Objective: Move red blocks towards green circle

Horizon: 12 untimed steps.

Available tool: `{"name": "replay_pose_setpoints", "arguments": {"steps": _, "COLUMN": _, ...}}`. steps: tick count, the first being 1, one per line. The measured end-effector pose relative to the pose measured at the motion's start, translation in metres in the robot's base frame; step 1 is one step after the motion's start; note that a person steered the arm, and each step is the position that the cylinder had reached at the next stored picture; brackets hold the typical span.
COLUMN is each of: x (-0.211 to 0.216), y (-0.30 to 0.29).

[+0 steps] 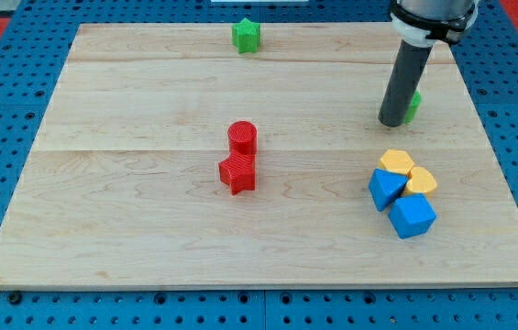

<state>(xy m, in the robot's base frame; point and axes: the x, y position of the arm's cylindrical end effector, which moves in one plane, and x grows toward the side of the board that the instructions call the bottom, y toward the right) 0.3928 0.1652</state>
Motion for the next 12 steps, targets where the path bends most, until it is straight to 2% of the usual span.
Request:
{"name": "replay_pose_setpoints", "arguments": {"steps": 2, "x": -0.016, "y": -0.003}}
{"name": "replay_pose_setpoints", "arguments": {"steps": 4, "x": 0.020, "y": -0.095}}
{"name": "replay_pose_setpoints", "arguments": {"steps": 5, "x": 0.063, "y": -0.097}}
{"name": "replay_pose_setpoints", "arguments": {"steps": 6, "x": 0.121, "y": -0.125}}
{"name": "replay_pose_setpoints", "arguments": {"steps": 7, "x": 0.149, "y": -0.202}}
{"name": "replay_pose_setpoints", "arguments": {"steps": 8, "x": 0.128, "y": -0.228}}
{"name": "replay_pose_setpoints", "arguments": {"steps": 11, "x": 0.034, "y": -0.200}}
{"name": "replay_pose_setpoints", "arguments": {"steps": 12, "x": 0.018, "y": -0.199}}
